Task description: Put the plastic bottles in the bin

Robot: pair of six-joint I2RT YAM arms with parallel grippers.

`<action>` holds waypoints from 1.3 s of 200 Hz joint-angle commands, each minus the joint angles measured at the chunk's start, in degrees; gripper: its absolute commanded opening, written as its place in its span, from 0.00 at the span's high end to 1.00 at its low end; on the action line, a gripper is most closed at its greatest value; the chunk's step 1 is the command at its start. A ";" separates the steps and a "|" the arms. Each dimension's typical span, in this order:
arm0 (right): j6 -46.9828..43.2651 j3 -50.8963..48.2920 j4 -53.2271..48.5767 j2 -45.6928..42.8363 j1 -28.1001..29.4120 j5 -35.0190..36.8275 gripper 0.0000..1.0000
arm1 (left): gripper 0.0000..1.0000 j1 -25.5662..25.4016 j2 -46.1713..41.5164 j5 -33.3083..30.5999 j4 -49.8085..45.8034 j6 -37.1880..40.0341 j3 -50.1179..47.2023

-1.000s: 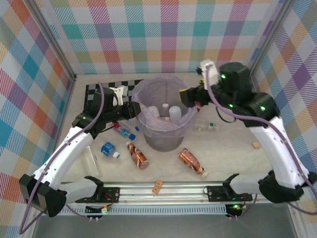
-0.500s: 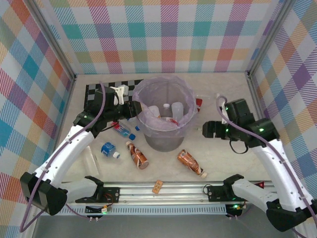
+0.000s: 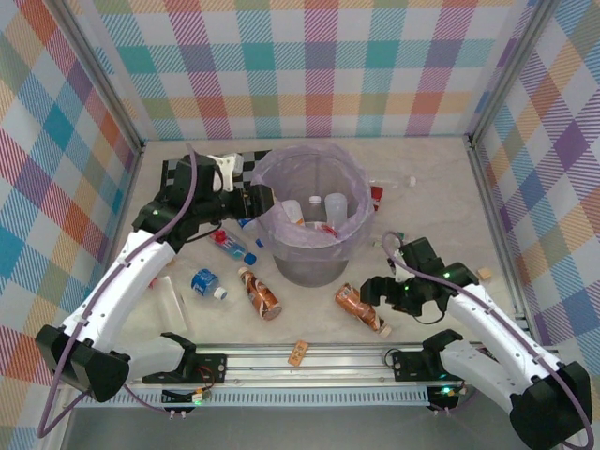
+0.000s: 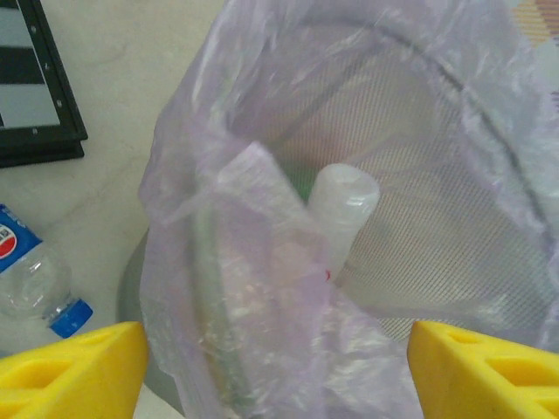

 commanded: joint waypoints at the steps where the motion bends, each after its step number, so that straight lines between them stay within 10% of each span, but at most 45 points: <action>1: 1.81 -1.25 8.24 -0.09 1.97 -3.53 0.02 | 0.17 -0.24 0.66 -1.73 -4.35 4.03 4.76; 151: 6.79 -6.50 22.27 14.88 9.29 2.14 0.02 | 0.22 -0.09 16.33 -11.90 -4.66 13.31 14.90; 260: 9.93 -4.29 18.63 19.58 7.72 8.86 0.42 | 0.22 -0.09 14.63 -11.20 -3.31 12.43 10.26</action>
